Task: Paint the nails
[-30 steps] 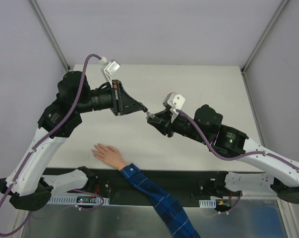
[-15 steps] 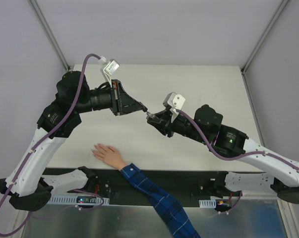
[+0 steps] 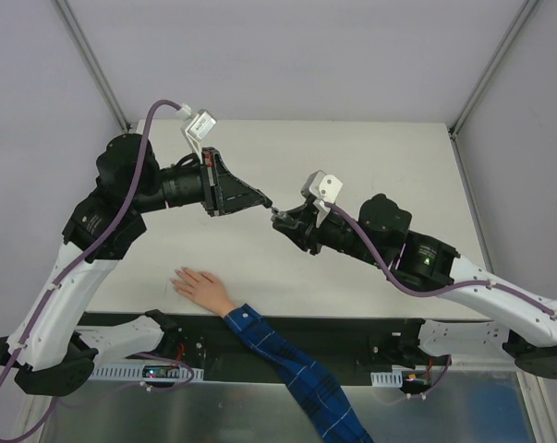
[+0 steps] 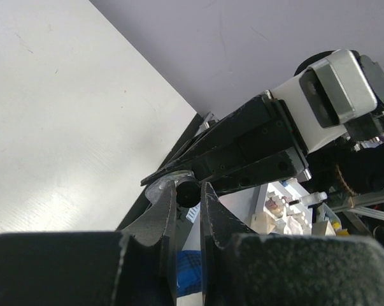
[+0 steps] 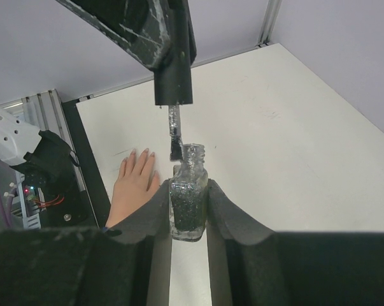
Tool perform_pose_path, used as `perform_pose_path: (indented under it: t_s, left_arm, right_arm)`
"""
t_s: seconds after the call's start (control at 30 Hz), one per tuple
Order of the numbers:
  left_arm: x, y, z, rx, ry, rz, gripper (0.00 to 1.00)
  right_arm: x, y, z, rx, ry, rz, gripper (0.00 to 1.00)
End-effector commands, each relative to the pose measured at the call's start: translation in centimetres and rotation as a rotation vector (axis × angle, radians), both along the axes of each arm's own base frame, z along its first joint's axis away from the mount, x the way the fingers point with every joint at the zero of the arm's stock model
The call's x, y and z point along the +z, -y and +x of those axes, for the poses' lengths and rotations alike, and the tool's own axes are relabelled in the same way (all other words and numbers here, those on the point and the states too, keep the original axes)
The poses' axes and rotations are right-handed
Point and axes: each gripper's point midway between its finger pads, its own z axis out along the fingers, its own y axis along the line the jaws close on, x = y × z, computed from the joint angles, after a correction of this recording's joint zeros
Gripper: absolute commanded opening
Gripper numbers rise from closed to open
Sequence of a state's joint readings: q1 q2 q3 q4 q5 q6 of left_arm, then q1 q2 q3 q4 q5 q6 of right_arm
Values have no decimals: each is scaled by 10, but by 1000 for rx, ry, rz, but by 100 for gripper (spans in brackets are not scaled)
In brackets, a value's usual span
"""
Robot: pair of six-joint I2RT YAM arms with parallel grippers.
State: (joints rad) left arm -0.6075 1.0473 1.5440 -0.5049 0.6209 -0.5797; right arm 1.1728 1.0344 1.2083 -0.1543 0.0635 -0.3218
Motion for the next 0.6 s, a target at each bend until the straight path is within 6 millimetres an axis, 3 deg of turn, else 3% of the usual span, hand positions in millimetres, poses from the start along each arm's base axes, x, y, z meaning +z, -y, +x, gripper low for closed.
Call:
perform_pose_path:
  t_s: [0.0, 0.4, 0.57]
  left_arm:
    - [29, -6, -14, -26, 79, -63, 0]
    - [27, -17, -5, 76, 92, -53, 0]
    - [18, -39, 8, 242, 92, -16, 0]
  right_arm:
    - [28, 0, 3, -13, 19, 82, 0]
    - [22, 7, 0, -20, 5, 91, 0]
    - [16, 29, -2, -61, 14, 142, 0]
